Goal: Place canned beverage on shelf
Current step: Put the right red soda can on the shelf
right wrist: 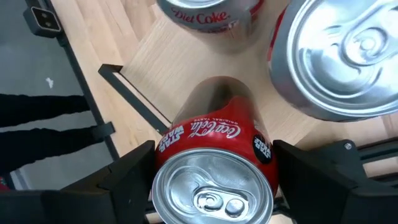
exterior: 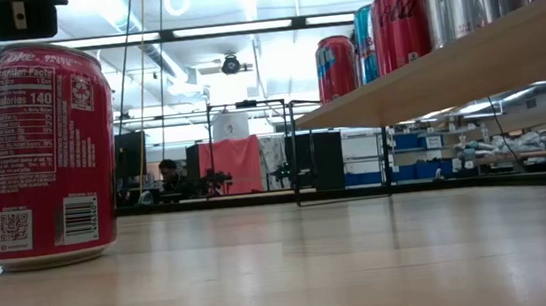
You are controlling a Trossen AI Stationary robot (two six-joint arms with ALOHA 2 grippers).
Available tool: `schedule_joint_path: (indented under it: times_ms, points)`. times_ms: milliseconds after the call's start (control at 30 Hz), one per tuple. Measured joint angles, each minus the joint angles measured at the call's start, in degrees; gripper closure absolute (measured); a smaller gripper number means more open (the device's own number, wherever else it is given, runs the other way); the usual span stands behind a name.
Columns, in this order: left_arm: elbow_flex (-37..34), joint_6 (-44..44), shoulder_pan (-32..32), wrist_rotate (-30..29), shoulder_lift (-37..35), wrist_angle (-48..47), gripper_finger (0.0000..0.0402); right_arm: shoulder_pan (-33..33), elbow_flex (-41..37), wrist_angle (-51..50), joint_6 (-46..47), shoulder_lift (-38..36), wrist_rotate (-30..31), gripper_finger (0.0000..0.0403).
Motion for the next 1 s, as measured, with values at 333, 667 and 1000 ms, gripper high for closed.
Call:
schedule_joint_path:
  times_ms: [333, 667, 1000]
  points:
    - [0.00, -0.04, 0.00, 0.00, 0.00, 0.00, 0.0258, -0.02, -3.16, 1.00, -1.36, -1.03, -0.36, 0.0096]
    - [0.00, -0.85, 0.00, 0.00, 0.00, 0.00, 0.0258, 0.00, -5.11, 0.31, 2.18, -4.44, -0.96, 0.0096]
    - [0.00, -0.92, 0.00, 0.00, 0.00, -0.02, 0.0258, 0.00, -5.22, -0.25, 2.83, -5.63, 0.32, 0.0096]
